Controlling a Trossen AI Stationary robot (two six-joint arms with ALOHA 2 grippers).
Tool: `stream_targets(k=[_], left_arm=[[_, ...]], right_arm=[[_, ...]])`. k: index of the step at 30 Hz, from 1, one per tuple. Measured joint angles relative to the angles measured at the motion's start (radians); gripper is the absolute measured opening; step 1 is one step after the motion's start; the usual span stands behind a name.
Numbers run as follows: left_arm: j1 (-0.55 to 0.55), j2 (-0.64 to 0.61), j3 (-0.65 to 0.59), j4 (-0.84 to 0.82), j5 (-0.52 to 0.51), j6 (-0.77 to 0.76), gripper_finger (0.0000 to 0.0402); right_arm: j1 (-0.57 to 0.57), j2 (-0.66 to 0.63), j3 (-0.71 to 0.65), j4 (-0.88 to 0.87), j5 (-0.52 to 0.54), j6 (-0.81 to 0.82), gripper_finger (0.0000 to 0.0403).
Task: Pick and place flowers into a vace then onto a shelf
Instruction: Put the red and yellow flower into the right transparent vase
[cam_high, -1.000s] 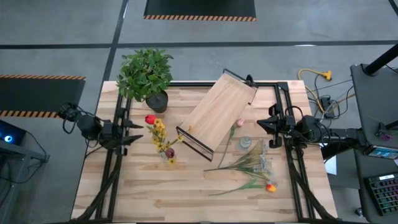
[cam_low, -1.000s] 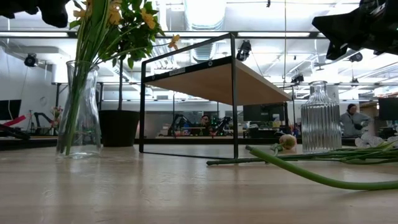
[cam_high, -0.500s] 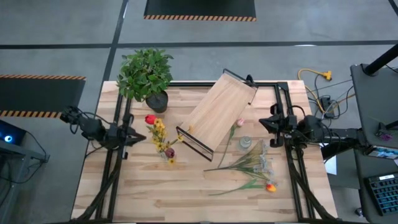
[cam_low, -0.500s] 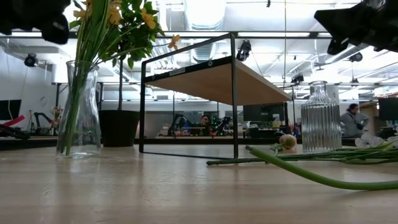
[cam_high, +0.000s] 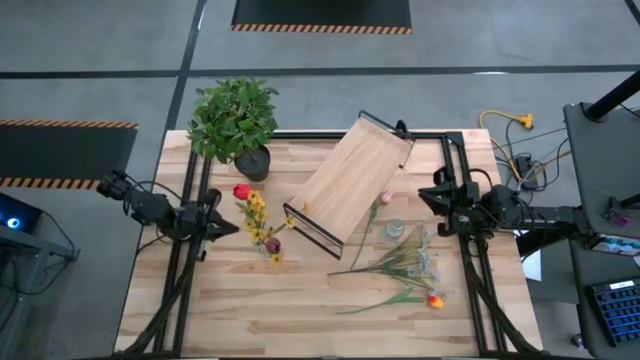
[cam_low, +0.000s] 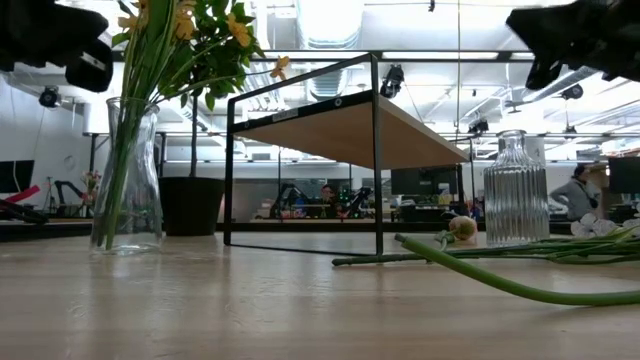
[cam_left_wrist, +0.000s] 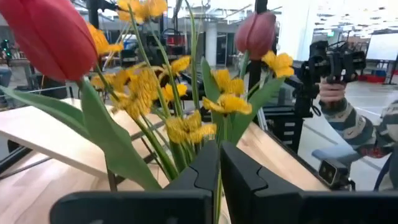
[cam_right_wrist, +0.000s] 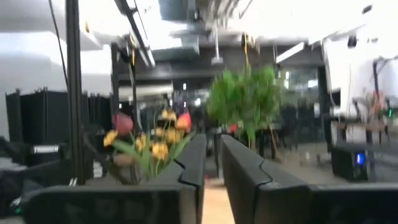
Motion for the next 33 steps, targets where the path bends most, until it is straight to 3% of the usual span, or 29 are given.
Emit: stream_targets(k=[6,14,19,25,33], left_arm=[[0.000,-0.002,-0.092,0.080,0.001,-0.016,0.0000],[-0.001,-0.012,-0.134,0.134,0.022,-0.034,0.0000],[-0.001,-0.003,-0.126,0.107,0.019,-0.036,0.0000],[-0.001,0.008,-0.126,0.108,0.015,-0.031,0.0000],[-0.001,0.007,-0.126,0.107,0.011,0.053,0.0000]], right_arm=[[0.000,0.000,0.000,-0.124,-0.001,0.020,0.0112],[0.001,0.000,0.000,-0.070,-0.007,0.063,0.0163],[0.003,0.000,0.000,-0.016,-0.017,0.059,0.0173],[0.004,0.007,0.027,0.030,-0.184,0.145,0.0175],[0.087,0.150,0.138,-0.044,-0.184,0.198,0.0175]])
